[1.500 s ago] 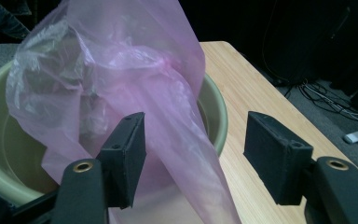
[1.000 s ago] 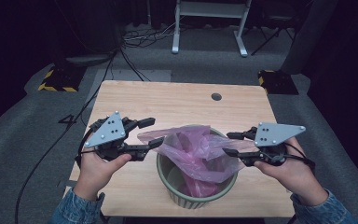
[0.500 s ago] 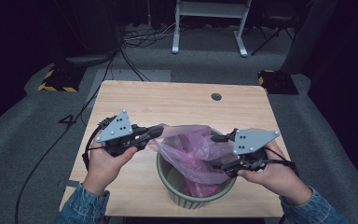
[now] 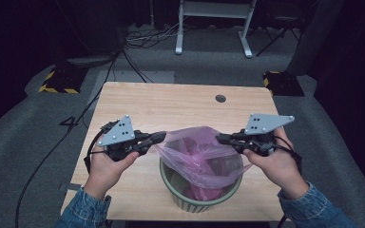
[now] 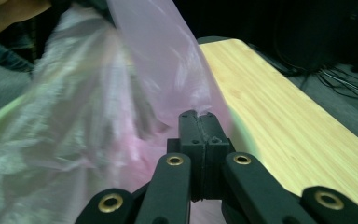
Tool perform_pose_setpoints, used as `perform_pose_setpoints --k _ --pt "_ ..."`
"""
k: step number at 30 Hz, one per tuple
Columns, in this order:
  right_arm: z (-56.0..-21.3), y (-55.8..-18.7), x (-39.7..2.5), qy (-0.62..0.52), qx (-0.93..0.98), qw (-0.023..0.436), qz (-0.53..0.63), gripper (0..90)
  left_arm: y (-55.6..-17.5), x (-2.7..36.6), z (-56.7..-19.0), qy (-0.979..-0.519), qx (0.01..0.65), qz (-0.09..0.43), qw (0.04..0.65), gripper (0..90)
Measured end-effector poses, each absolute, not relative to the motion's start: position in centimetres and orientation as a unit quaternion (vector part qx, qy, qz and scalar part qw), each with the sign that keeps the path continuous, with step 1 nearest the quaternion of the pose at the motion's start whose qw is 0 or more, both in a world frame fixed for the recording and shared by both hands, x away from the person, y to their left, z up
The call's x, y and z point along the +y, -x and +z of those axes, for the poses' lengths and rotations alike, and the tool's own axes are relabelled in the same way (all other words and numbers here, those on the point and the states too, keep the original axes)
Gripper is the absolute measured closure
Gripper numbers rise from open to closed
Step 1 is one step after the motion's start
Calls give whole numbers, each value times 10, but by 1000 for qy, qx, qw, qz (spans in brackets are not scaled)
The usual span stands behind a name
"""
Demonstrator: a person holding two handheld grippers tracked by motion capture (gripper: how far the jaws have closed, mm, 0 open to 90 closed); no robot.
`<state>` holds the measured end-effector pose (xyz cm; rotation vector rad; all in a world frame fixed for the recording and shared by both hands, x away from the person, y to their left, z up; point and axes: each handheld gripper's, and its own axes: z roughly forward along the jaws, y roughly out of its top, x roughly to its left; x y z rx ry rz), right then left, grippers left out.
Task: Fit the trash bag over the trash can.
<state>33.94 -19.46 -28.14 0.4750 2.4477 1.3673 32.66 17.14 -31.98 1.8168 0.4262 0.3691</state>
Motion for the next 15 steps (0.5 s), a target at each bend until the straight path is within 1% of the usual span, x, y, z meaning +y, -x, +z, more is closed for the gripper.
perform_pose_setpoints --k 8,15 --pt "-282 -363 -222 -213 839 171 470 900 -339 181 -333 -781 208 152 569 895" --pt "-311 -388 -234 -257 844 143 448 900 -350 186 -348 -787 228 141 555 890"
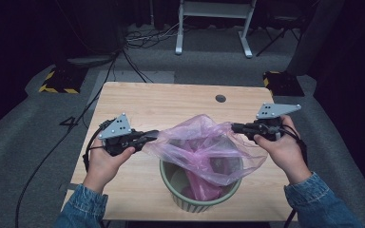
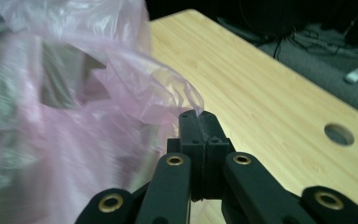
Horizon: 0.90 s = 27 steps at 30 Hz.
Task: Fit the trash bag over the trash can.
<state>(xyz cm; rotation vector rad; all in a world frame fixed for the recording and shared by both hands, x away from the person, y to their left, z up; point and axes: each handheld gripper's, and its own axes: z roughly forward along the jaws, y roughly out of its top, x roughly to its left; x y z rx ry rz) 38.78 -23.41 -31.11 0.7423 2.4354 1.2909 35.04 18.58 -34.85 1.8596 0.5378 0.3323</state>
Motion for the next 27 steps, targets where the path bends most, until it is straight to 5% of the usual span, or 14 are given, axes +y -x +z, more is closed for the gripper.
perform_pose_setpoints --k 27 --pt "-403 -413 -250 -329 858 53 391 900 -353 186 -410 -808 254 91 523 886"
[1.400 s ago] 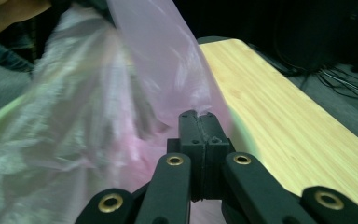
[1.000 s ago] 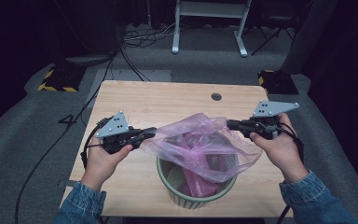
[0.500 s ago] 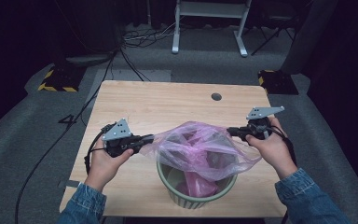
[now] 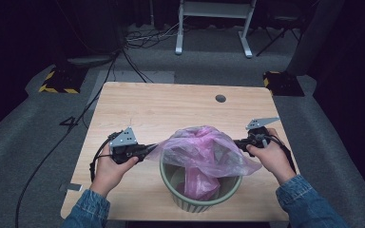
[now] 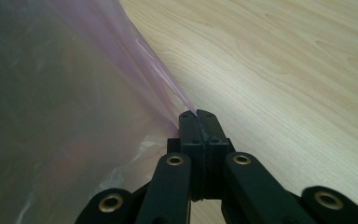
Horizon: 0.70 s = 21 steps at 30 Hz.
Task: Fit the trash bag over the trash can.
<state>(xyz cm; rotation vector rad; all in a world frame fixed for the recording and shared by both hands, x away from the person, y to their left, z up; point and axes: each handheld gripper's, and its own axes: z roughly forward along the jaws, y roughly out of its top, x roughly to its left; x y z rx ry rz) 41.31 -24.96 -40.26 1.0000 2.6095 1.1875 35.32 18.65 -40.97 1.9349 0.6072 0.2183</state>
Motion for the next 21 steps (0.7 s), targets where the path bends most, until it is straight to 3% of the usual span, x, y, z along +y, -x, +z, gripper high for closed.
perform_pose_setpoints --k 2,6,11,14,21 --pt "-402 -409 -252 -323 858 58 395 900 -350 188 -409 -808 251 97 524 828" --pt "-388 -399 -265 -310 845 110 423 618 -343 197 -403 -795 263 130 531 579" --pt "-366 -386 -288 -302 827 138 453 491 -333 209 -391 -771 274 140 557 382" --pt "-362 -376 -295 -298 829 146 450 478 -327 215 -384 -762 275 137 570 329" --pt "-351 -355 -312 -292 821 158 464 465 -311 224 -374 -769 260 147 565 308"
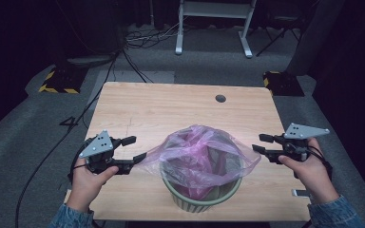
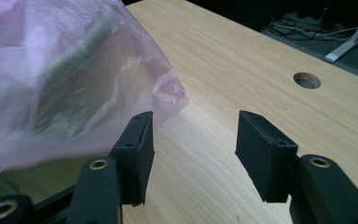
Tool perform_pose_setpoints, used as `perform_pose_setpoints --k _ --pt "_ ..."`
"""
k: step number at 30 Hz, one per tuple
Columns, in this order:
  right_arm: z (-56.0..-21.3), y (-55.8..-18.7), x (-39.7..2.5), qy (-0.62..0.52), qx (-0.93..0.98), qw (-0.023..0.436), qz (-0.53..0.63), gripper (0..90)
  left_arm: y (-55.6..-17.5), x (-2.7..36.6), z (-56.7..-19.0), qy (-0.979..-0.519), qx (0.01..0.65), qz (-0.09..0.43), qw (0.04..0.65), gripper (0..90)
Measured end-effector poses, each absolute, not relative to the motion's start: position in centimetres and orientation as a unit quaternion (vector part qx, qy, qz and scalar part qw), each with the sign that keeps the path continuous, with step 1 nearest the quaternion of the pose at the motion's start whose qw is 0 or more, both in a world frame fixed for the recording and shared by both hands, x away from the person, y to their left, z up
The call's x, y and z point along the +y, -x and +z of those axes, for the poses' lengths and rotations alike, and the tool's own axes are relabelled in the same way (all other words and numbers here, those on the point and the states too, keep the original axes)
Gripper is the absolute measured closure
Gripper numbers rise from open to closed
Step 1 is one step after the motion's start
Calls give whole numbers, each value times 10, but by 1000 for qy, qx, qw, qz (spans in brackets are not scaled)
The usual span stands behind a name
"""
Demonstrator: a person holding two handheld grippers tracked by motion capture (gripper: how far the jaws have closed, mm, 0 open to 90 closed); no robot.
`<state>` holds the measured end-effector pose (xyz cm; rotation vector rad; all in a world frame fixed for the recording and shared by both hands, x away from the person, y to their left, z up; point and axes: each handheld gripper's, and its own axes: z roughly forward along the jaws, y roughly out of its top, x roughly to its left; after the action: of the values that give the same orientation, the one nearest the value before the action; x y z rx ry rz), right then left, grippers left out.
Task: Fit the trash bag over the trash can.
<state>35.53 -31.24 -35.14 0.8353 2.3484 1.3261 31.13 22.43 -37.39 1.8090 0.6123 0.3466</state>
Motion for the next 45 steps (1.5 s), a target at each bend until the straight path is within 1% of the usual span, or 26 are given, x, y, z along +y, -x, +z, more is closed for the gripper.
perform_pose_setpoints --k 4,9,12,14,17,18,19,20,21,23,24,29,33,39,42,44,45 --pt "-342 -342 -319 -283 823 165 464 446 -299 226 -367 -777 248 150 558 306" --pt "-336 -331 -315 -272 822 159 475 414 -297 222 -370 -781 249 135 557 298" --pt "-333 -326 -306 -228 838 182 461 383 -299 217 -376 -787 247 125 551 305" --pt "-332 -322 -297 -198 850 178 455 363 -300 214 -379 -788 246 119 552 315" --pt "-334 -319 -289 -170 860 169 452 367 -301 212 -382 -787 245 112 555 331" --pt "-335 -318 -287 -166 860 165 454 394 -301 211 -383 -787 244 116 555 330" --pt "-336 -319 -285 -163 859 163 458 491 -301 210 -384 -786 242 119 556 330" --pt "-337 -319 -284 -159 859 157 461 610 -301 209 -385 -784 241 118 560 329" --pt "-339 -320 -282 -159 860 148 463 683 -301 208 -385 -782 240 116 564 328" --pt "-343 -321 -279 -156 863 136 462 855 -300 207 -387 -780 238 113 567 327" --pt "-345 -320 -278 -156 863 131 462 900 -299 207 -388 -782 235 113 566 325" --pt "-354 -317 -279 -173 864 114 459 900 -294 211 -389 -781 229 111 570 318" --pt "-361 -311 -283 -173 869 107 451 900 -292 206 -396 -786 207 83 576 319" --pt "-381 -306 -281 -172 882 78 433 900 -294 195 -407 -791 199 66 574 326" --pt "-389 -307 -279 -173 884 69 428 900 -295 191 -410 -796 196 57 570 351" --pt "-394 -306 -277 -172 886 62 426 900 -295 188 -413 -800 191 55 566 400" --pt "-397 -306 -276 -172 887 60 426 900 -295 187 -413 -802 186 54 565 446"
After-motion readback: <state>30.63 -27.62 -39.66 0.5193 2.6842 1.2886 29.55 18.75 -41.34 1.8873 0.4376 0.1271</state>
